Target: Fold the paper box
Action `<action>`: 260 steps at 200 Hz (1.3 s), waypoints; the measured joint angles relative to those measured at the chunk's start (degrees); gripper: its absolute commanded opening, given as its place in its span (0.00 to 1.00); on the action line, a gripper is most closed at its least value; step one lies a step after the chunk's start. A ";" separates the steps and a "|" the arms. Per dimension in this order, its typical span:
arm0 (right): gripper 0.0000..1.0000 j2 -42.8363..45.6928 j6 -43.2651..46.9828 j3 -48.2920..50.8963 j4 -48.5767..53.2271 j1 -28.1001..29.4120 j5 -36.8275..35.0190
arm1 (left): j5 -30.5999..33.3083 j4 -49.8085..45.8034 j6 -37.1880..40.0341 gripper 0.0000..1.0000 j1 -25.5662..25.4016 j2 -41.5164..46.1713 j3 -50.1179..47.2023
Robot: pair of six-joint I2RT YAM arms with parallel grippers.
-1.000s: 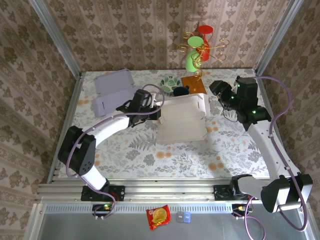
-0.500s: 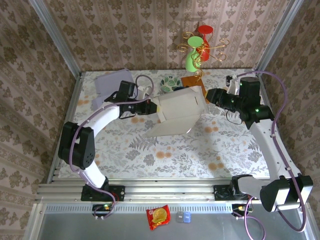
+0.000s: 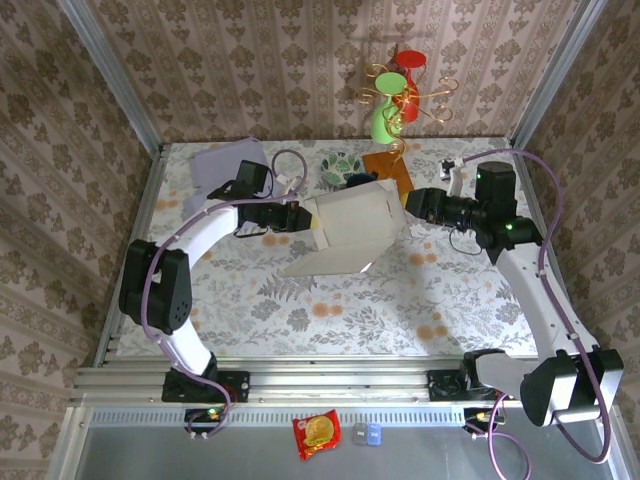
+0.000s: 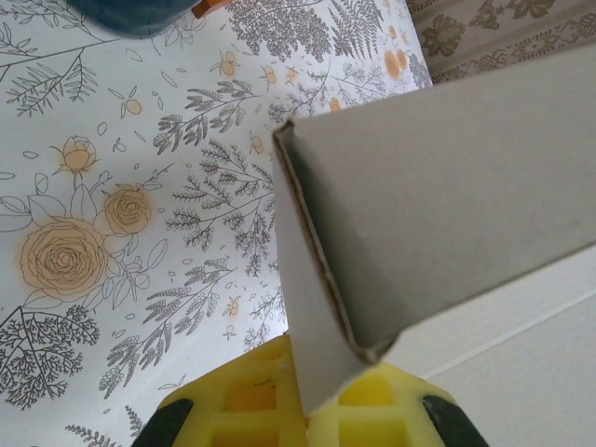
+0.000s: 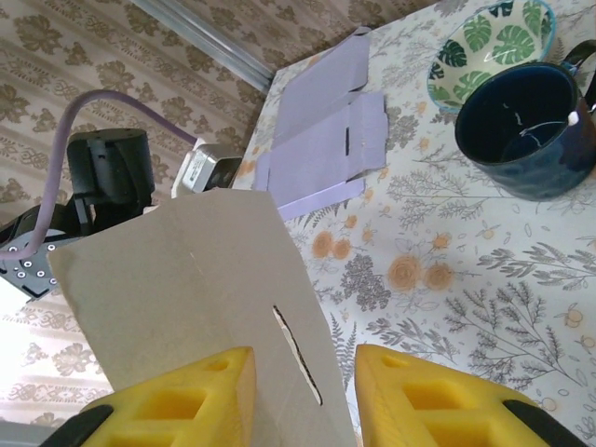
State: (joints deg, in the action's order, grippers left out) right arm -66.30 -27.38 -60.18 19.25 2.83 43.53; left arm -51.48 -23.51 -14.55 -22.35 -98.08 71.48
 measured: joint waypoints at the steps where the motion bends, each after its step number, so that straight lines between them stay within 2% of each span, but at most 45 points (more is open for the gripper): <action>1: 0.35 0.00 0.02 0.04 -0.07 0.00 0.09 | 0.00 -0.04 0.02 0.00 0.00 0.00 0.00; 74: 0.36 0.37 0.02 0.46 -1.49 0.72 1.77 | 0.00 -0.57 0.07 0.00 -0.07 0.00 -0.02; 151: 0.39 5.88 0.04 1.25 -1.36 0.70 1.70 | -0.42 -0.55 0.04 0.00 -0.07 0.00 0.00; 202: 0.39 5.18 0.00 3.17 -1.55 0.55 1.70 | -0.83 -0.57 0.04 0.00 -0.07 0.00 -0.02; 260: 0.46 6.32 -3.69 3.17 -4.31 -0.81 1.73 | -1.31 -0.46 -0.39 0.00 0.13 0.00 -0.02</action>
State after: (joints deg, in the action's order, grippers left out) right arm -59.99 -31.07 -57.01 14.94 2.02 45.25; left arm -52.80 -23.97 -14.94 -22.22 -98.08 71.46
